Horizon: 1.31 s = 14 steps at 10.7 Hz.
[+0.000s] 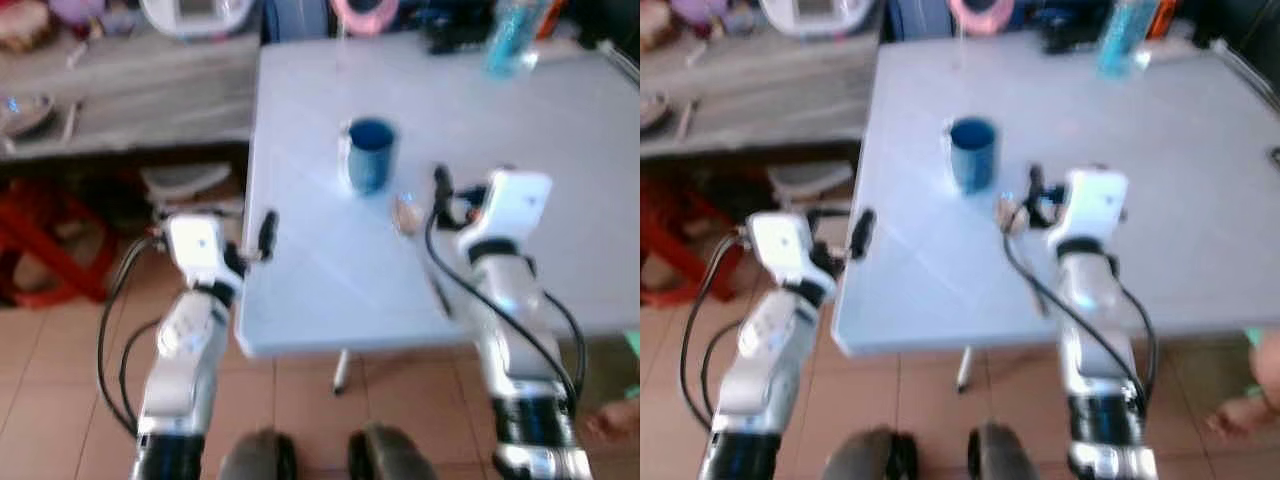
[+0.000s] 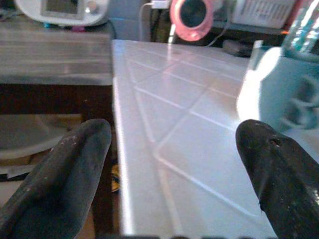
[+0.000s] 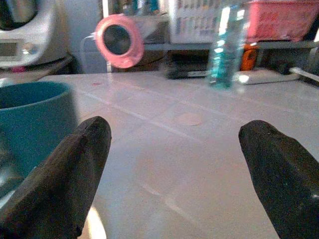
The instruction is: Setting the table
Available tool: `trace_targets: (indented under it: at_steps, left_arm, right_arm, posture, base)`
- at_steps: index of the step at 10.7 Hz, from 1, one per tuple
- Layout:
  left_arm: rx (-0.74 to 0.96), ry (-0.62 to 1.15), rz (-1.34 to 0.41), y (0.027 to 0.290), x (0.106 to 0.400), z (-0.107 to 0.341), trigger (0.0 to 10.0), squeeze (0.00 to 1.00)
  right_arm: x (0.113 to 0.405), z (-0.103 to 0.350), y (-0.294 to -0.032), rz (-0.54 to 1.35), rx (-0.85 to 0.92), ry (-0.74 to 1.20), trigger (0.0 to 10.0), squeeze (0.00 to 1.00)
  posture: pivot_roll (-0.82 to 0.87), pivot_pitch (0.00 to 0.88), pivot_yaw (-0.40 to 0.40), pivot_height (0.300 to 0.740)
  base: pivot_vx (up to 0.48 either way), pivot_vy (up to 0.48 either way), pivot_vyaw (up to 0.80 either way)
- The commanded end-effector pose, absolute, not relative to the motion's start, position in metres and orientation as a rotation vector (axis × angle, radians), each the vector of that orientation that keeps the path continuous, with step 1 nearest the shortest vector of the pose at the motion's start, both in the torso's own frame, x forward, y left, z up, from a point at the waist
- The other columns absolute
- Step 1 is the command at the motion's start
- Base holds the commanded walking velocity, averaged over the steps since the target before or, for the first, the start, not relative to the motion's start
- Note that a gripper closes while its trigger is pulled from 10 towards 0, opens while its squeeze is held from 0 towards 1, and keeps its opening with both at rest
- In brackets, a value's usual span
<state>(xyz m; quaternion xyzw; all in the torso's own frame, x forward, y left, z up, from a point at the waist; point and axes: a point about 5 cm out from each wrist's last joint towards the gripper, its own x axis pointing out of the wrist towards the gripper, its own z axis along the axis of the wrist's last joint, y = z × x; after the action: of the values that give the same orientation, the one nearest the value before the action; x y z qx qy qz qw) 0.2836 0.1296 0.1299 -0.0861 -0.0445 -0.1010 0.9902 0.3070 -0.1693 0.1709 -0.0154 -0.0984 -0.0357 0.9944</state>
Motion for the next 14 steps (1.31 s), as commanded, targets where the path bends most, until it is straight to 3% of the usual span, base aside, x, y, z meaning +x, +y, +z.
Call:
trace_targets:
  at_steps: [1, 7, 14]
  left_arm:
    - [-0.156, -0.084, -0.174, 0.138, 0.283, 0.13, 10.0, 0.0]
    - [-0.131, -0.053, -0.167, 0.145, 0.278, 0.125, 10.0, 0.0]
    - [-0.131, -0.03, -0.187, 0.145, 0.277, 0.123, 10.0, 0.0]
  right_arm:
    - [0.307, 0.176, -0.161, -0.042, -0.019, -0.218, 10.0, 0.0]
    - [0.29, 0.144, -0.149, 0.091, -0.041, -0.079, 10.0, 0.0]
    - [0.26, 0.119, -0.155, 0.164, -0.06, 0.051, 10.0, 0.0]
  posture:
    - [-0.05, 0.14, 0.059, 0.74]
    - [-0.04, 0.169, 0.062, 0.74]
    - [-0.05, 0.176, 0.059, 0.74]
  base:
    - [0.0, 0.0, 0.0]
    - [0.0, 0.0, 0.0]
    - [0.0, 0.0, 0.0]
